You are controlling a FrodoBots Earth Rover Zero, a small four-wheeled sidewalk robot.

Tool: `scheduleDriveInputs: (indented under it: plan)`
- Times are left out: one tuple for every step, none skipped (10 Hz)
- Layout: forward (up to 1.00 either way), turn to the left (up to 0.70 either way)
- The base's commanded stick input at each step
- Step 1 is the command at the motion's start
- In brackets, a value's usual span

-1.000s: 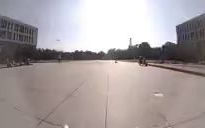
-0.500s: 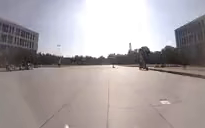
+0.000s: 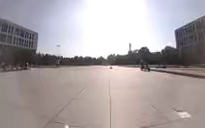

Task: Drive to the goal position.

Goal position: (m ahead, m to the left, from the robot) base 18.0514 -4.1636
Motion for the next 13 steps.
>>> scheduleDriveInputs:
  plan:
    - [1.0,0.0]
    - [1.0,0.0]
    - [1.0,0.0]
    - [1.0,0.0]
    - [1.0,0.0]
    - [1.0,0.0]
    - [1.0,0.0]
    - [1.0,0.0]
    - [1.0,0.0]
    - [1.0,0.0]
    - [1.0,0.0]
    - [1.0,0.0]
    - [1.0,0.0]
